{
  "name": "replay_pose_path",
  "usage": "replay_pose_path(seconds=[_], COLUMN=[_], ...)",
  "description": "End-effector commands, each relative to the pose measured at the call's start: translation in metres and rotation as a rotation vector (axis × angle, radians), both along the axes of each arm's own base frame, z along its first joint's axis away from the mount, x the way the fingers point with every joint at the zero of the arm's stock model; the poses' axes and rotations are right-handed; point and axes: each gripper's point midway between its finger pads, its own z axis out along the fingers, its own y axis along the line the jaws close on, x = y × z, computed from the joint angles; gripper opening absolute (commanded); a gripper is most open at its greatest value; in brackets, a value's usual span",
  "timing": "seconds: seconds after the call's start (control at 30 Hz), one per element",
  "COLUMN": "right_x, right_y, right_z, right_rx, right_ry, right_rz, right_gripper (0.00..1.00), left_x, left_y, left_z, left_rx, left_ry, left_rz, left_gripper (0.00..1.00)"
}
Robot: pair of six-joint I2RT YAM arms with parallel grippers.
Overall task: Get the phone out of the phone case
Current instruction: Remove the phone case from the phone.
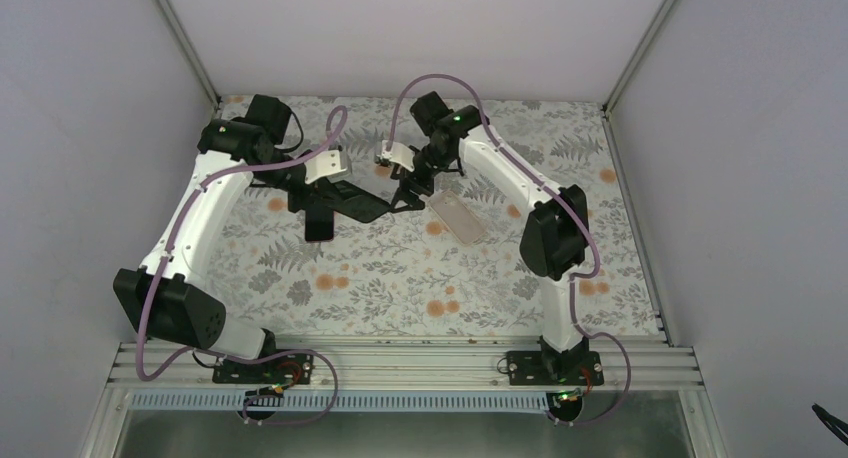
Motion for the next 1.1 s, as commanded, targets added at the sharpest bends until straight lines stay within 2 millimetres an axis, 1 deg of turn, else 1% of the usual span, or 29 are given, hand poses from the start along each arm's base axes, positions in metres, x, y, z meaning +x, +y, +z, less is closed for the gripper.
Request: replay_pose_path(seconds=[0.0,0.23,0.43,0.57,0.67,0.93,1.07], right_x=[-0.02,-0.027,-0.025,-0.021,-0.019,-0.013,-0.008], right_y=[-0.007,0.0,0.006,0.009,0.009,0.007,0.008], right_z=[0.006,0.017,0.014,0.014,0.014,0.006,0.004], right_rx=[-0.001,0.02,0.018,0.021,0.019,-0.008,-0.016], right_ry=[0.009,0.009,0.007,-0.007,-0.011,-0.022,-0.033], right_rz=[0.055,0.074,0.078,0.067,0.061,0.054,0.046], right_gripper=[0.98,0.98,0.98,0.98,0.98,0.98,0.98], left_x=[0.006,0.008,0.009,0.006,0.005,-0.003,-0.005], left_y=[-0.005,-0.01,-0.012,-0.013,-0.012,-0.011,-0.014], left_z=[0.016,0.017,0.017,0.016,0.015,0.018,0.022], left_rx=[-0.031,-0.064,-0.079,-0.086,-0.08,-0.084,-0.102], left_ry=[-0.068,-0.055,-0.051,-0.041,-0.034,-0.029,-0.028], left_rz=[-0.014,-0.015,-0.013,-0.019,-0.021,-0.039,-0.046], left_gripper=[0.02,0.02,0.02,0.02,0.02,0.02,0.02])
